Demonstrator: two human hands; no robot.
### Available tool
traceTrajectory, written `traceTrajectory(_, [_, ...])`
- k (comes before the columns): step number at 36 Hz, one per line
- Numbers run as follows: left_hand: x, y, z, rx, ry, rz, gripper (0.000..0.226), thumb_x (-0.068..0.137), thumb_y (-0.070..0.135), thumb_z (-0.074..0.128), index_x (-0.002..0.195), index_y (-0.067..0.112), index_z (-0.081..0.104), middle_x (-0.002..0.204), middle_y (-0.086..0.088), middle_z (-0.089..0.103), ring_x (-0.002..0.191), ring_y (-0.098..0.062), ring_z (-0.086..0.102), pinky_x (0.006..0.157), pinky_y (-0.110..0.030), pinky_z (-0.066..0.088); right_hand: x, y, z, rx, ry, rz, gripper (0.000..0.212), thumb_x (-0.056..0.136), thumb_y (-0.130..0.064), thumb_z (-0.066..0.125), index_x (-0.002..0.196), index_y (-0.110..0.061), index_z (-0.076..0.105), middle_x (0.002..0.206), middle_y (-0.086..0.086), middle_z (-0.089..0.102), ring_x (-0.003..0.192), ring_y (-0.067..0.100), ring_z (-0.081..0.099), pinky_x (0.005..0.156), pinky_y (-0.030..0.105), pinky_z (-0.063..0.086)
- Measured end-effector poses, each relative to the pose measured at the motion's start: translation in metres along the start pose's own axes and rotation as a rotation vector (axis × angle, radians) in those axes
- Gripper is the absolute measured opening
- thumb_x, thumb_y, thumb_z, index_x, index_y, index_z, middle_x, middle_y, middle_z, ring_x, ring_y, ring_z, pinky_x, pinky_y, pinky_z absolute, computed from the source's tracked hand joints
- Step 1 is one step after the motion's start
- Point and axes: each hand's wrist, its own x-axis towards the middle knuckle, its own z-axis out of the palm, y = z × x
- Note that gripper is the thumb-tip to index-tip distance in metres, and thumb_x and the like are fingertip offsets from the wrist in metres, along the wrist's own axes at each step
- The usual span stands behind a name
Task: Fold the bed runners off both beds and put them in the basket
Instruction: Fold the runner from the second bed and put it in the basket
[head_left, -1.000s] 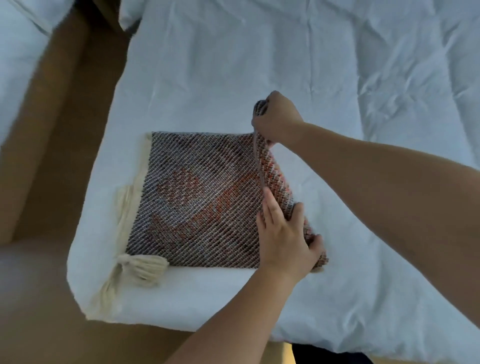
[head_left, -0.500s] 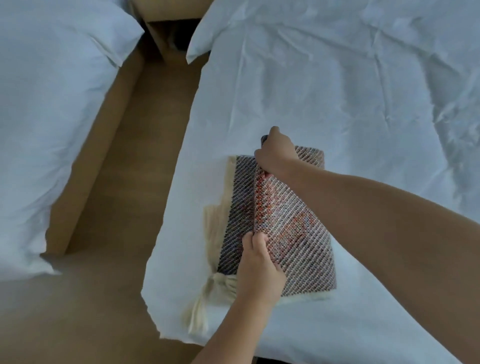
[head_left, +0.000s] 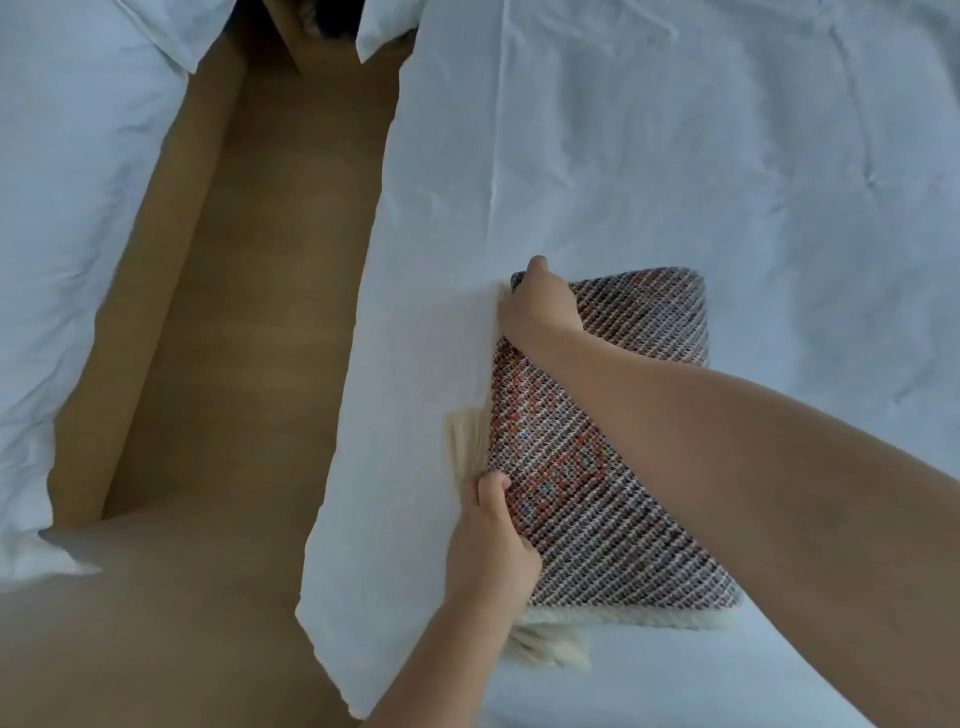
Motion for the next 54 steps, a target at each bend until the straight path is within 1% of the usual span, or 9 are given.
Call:
traceTrajectory(5, [0.013, -0.008, 0.01, 0.076, 0.037, 0.047, 0.051, 0.077, 0.01, 0.049, 0.127, 0.018, 0.041, 0.148, -0.001, 0.024, 0.126, -0.022, 0.043, 0.102, -0.029, 0.04, -0.009, 0.032, 0.004, -0.43, 0.102, -0.322, 0.045, 0.099, -0.037, 0.036, 0.132, -0.007, 0.039, 0.118, 0.014, 0.053, 0.102, 0.034, 0.055, 0.076, 0.042, 0.046])
traceTrajectory(10, [0.027, 0.003, 0.029, 0.117, 0.178, 0.109, 0.063, 0.087, 0.052, 0.026, 0.134, 0.011, 0.035, 0.153, -0.018, 0.022, 0.144, -0.029, 0.013, 0.119, -0.042, 0.006, -0.012, 0.095, -0.022, -0.768, -0.008, -0.49, 0.072, 0.098, -0.055, 0.017, 0.153, -0.008, 0.014, 0.16, 0.015, 0.013, 0.148, 0.03, 0.009, 0.121, 0.047, 0.005])
traceTrajectory(16, [0.043, 0.009, 0.036, 0.299, 0.134, 0.114, 0.071, 0.089, 0.062, 0.006, 0.147, 0.022, -0.008, 0.159, -0.016, -0.006, 0.146, -0.029, -0.009, 0.118, -0.045, -0.009, -0.005, 0.149, -0.072, -0.769, -0.002, -0.22, 0.079, 0.095, -0.061, 0.01, 0.154, -0.009, 0.0, 0.162, 0.011, -0.006, 0.149, 0.025, -0.01, 0.12, 0.042, -0.007])
traceTrajectory(23, [0.061, 0.011, 0.029, 0.26, 0.098, -0.009, 0.084, 0.091, 0.064, 0.016, 0.149, 0.012, -0.015, 0.159, -0.017, -0.002, 0.147, -0.028, -0.003, 0.119, -0.045, -0.005, -0.093, 0.175, -0.051, -0.575, -0.031, -0.143, 0.078, 0.097, -0.056, 0.016, 0.153, -0.004, -0.001, 0.16, 0.014, -0.012, 0.148, 0.031, -0.013, 0.121, 0.043, -0.002])
traceTrajectory(29, [0.079, 0.021, 0.018, 0.147, 0.11, -0.062, 0.089, 0.088, 0.067, 0.03, 0.149, 0.005, 0.011, 0.153, -0.014, 0.026, 0.143, -0.03, 0.017, 0.119, -0.045, 0.005, -0.197, 0.222, -0.008, -0.482, -0.028, -0.163, 0.077, 0.095, -0.055, 0.025, 0.148, 0.001, 0.024, 0.158, 0.017, 0.008, 0.146, 0.042, 0.009, 0.117, 0.047, 0.009])
traceTrajectory(34, [0.099, 0.034, -0.002, -0.108, 0.075, -0.075, 0.081, 0.073, 0.069, 0.057, 0.132, 0.017, 0.039, 0.127, -0.003, 0.057, 0.115, -0.026, 0.055, 0.1, -0.041, 0.044, -0.185, 0.225, -0.023, -0.181, 0.055, -0.113, 0.078, 0.095, -0.055, 0.036, 0.152, -0.006, 0.016, 0.16, 0.014, 0.01, 0.147, 0.032, 0.012, 0.119, 0.042, 0.016])
traceTrajectory(40, [0.108, 0.036, -0.016, -0.425, -0.103, -0.235, 0.069, 0.069, 0.052, 0.077, 0.123, 0.015, 0.055, 0.116, -0.002, 0.063, 0.098, -0.02, 0.061, 0.094, -0.035, 0.048, -0.127, 0.193, -0.066, 0.335, 0.054, 0.28, 0.065, 0.089, -0.045, 0.059, 0.143, -0.023, 0.032, 0.131, -0.001, 0.057, 0.108, 0.021, 0.059, 0.092, 0.036, 0.048])
traceTrajectory(47, [0.103, 0.041, -0.04, -0.192, -0.129, -0.083, 0.071, 0.054, 0.068, 0.068, 0.113, 0.028, 0.064, 0.109, 0.007, 0.068, 0.098, -0.019, 0.064, 0.094, -0.041, 0.05, -0.111, 0.18, -0.079, 0.642, -0.07, 0.422, 0.042, 0.08, -0.029, 0.076, 0.116, -0.018, 0.057, 0.101, 0.0, 0.069, 0.088, 0.02, 0.069, 0.088, 0.042, 0.056])
traceTrajectory(54, [0.084, 0.079, -0.071, -0.286, -0.128, 0.099, 0.045, 0.083, 0.04, 0.067, 0.121, 0.017, 0.058, 0.108, 0.005, 0.063, 0.095, -0.015, 0.06, 0.079, -0.026, 0.044, -0.134, 0.154, -0.115, 0.601, 0.015, 0.367, 0.031, 0.083, -0.024, 0.073, 0.11, -0.021, 0.058, 0.097, -0.002, 0.069, 0.084, 0.016, 0.069, 0.08, 0.034, 0.055])
